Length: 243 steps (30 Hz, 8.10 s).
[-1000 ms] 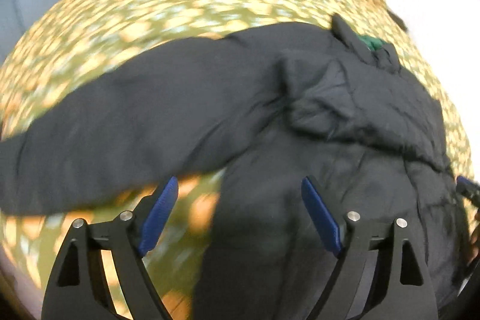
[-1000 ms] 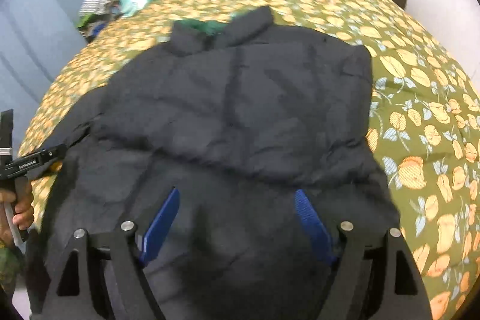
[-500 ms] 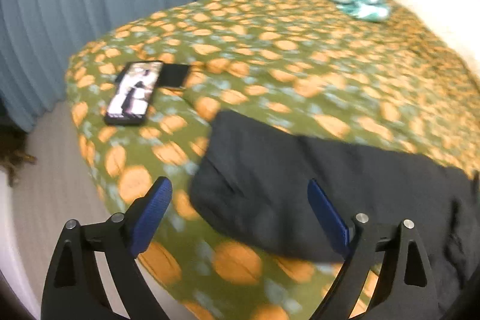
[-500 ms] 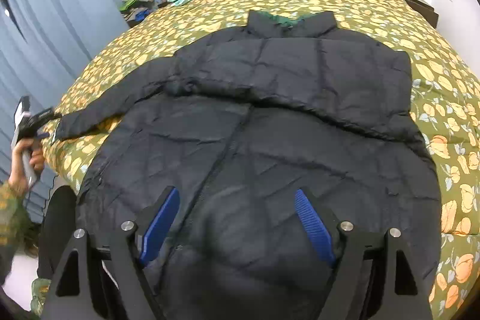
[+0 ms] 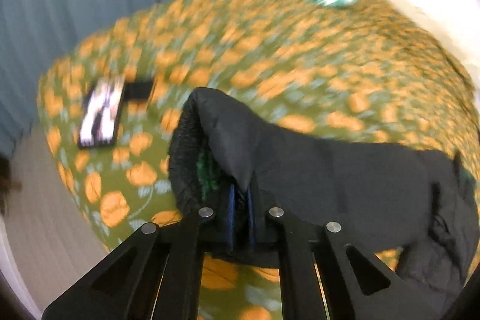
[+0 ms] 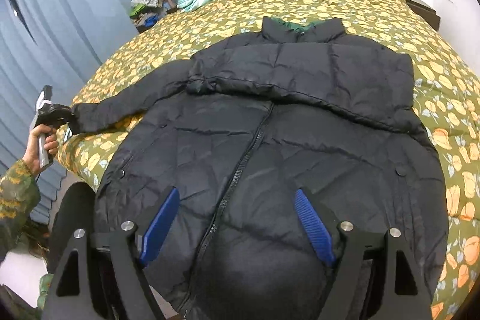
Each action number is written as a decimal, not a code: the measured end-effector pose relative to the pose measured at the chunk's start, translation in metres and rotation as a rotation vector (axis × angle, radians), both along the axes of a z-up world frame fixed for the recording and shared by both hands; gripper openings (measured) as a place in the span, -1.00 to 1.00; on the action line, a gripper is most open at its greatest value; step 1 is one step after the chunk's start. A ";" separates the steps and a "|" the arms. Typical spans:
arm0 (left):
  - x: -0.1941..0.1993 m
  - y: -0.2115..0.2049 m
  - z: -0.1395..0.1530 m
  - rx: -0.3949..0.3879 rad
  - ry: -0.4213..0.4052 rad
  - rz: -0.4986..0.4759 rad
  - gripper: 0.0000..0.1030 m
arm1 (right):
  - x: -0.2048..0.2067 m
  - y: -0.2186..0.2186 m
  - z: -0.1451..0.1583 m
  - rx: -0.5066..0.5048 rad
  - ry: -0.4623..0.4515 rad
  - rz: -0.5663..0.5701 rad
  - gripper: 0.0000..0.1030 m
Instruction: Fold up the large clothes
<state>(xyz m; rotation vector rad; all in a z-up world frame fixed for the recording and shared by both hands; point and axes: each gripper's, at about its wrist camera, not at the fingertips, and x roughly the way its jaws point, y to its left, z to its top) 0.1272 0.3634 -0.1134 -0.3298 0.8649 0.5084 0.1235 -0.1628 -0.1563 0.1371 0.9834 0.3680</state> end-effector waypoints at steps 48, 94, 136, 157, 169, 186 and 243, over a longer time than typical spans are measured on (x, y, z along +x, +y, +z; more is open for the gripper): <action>-0.074 -0.289 -0.004 -0.093 -0.009 -0.760 0.92 | 0.029 0.015 -0.038 0.287 0.147 -0.062 0.58; 0.188 -0.361 -0.076 -0.007 0.131 -0.890 0.75 | 0.267 -0.140 -0.074 -0.014 0.055 -0.314 -0.74; 0.232 -0.292 -0.076 -0.210 0.077 -0.631 0.91 | 0.275 -0.150 -0.090 0.036 0.125 -0.285 -0.52; -0.033 -0.225 -0.101 -0.365 0.341 -0.736 0.92 | 0.005 -0.209 -0.031 0.054 0.234 -0.172 0.23; -0.060 -0.260 -0.123 -0.384 0.433 -0.794 -0.30 | -0.088 -0.168 -0.071 0.200 0.406 -0.104 -0.33; -0.121 -0.226 -0.027 -0.537 0.354 -0.870 -0.71 | -0.126 -0.177 0.028 0.315 0.372 0.042 -0.65; 0.229 -0.267 -0.054 -0.222 0.077 -0.647 -0.69 | 0.254 -0.154 -0.003 -0.207 -0.082 -0.292 -0.58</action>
